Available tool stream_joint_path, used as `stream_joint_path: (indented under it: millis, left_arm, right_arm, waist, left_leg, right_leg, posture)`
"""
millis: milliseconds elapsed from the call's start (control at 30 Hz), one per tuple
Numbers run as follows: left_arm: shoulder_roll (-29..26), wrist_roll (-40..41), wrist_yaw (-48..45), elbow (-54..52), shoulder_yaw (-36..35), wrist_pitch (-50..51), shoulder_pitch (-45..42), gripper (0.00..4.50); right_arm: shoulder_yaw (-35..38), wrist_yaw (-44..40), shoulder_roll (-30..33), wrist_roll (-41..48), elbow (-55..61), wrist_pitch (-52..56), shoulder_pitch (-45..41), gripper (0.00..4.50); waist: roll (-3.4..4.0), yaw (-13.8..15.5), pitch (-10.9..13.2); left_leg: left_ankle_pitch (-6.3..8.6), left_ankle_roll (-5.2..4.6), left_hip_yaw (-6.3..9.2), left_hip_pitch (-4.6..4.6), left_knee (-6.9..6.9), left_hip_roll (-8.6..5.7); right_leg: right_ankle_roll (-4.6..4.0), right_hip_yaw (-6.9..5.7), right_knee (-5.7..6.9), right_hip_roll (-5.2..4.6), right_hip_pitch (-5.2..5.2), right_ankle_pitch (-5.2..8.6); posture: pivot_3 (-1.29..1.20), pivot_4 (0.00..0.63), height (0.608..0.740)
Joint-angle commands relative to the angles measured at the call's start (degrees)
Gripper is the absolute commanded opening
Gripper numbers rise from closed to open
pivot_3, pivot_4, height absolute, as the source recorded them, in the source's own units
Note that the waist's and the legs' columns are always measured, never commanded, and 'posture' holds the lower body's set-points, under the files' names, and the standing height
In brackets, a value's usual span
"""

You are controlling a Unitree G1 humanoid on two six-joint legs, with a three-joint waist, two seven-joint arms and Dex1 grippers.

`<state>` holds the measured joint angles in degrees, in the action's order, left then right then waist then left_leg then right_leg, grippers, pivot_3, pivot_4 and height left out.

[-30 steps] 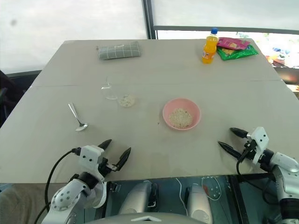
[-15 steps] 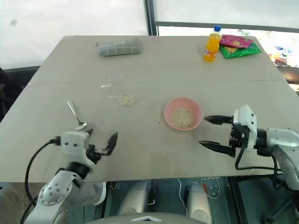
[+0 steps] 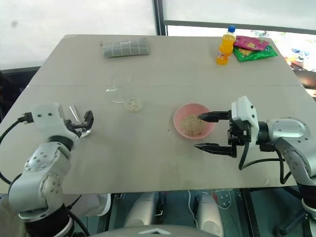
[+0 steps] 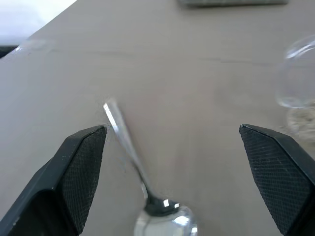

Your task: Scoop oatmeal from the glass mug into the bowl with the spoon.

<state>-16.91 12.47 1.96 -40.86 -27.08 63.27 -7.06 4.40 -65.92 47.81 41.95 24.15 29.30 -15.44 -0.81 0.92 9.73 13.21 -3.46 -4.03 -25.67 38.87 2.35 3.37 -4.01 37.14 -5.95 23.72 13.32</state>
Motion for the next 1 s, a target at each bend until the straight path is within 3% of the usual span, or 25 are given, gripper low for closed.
stream_joint_path:
  millis: [33, 200, 633, 667, 733, 933, 1000]
  left_arm:
    - [-0.08, -0.71, 0.77, 4.81, -2.7, 2.06, -1.39, 4.5]
    - [1.59, -1.47, 2.96, 17.4, -2.91, 0.98, -7.33, 4.5]
    - [-2.95, -2.18, 0.19, 28.55, 0.58, 3.75, -13.03, 4.5]
    - [-3.05, -2.11, 0.19, 28.97, 0.47, 4.83, -13.34, 3.97]
    - [-3.24, -2.22, 0.15, 29.25, 0.89, 6.19, -13.37, 3.19]
    - [-1.36, -2.5, 1.2, 28.62, -0.25, 7.9, -12.79, 0.22]
    - [-0.31, -2.46, 1.66, 27.76, -1.5, 6.89, -12.2, 0.06]
  right_arm:
    - [0.11, -0.05, -0.8, -0.29, 0.88, -1.22, -0.12, 4.3]
    - [-0.55, 1.05, -2.58, -1.07, 1.08, -1.47, -0.42, 4.3]
    - [0.24, 3.05, -2.98, -2.14, 2.32, -1.95, 1.96, 4.3]
    - [0.23, 3.2, -3.07, -2.19, 2.26, -2.01, 1.86, 4.5]
    - [0.23, 3.33, -3.15, -2.37, 2.01, -2.21, 1.67, 4.5]
    - [0.06, 3.22, -3.07, -2.9, 1.36, -2.74, 1.32, 4.5]
    - [-0.1, 3.17, -3.11, -3.1, 1.14, -2.96, 1.27, 4.5]
  waist:
    - [-0.02, 0.03, 0.01]
    - [-0.14, 0.25, 0.07]
    - [-0.07, 0.36, 0.02]
    - [-0.05, 0.36, 0.0]
    - [0.0, 0.26, -0.03]
    - [0.21, -0.14, -0.15]
    - [0.25, -0.12, -0.17]
  left_leg:
    - [0.0, 0.0, 0.0, 0.02, 0.0, 0.0]
    - [0.04, -0.06, 0.1, 0.03, 0.26, 0.0]
    - [0.02, -0.02, 0.08, 0.16, 0.36, 0.03]
    - [0.02, -0.02, 0.08, 0.21, 0.36, 0.03]
    - [0.02, -0.02, 0.06, 0.24, 0.36, 0.03]
    - [0.02, -0.01, -0.08, 0.35, 0.32, 0.03]
    - [0.02, -0.02, -0.12, 0.43, 0.29, 0.03]
  right_leg:
    - [0.0, 0.0, 0.02, 0.0, 0.0, 0.0]
    - [-0.02, -0.07, 0.4, -0.01, 0.0, 0.01]
    - [-0.06, 0.0, 0.65, -0.11, -0.04, 0.03]
    - [-0.11, 0.0, 0.67, -0.11, -0.08, 0.06]
    - [-0.12, 0.03, 0.67, -0.12, -0.1, 0.06]
    - [-0.03, 0.16, 0.7, -0.12, -0.1, 0.01]
    - [-0.03, 0.18, 0.7, -0.12, -0.15, 0.01]
  posture:
    - [0.0, 0.15, 0.718]
    - [0.0, 0.15, 0.718]
    - [0.0, 0.15, 0.718]
    - [0.0, 0.15, 0.718]
    - [0.0, 0.15, 0.718]
    - [0.0, 0.15, 0.718]
    - [0.0, 0.15, 0.718]
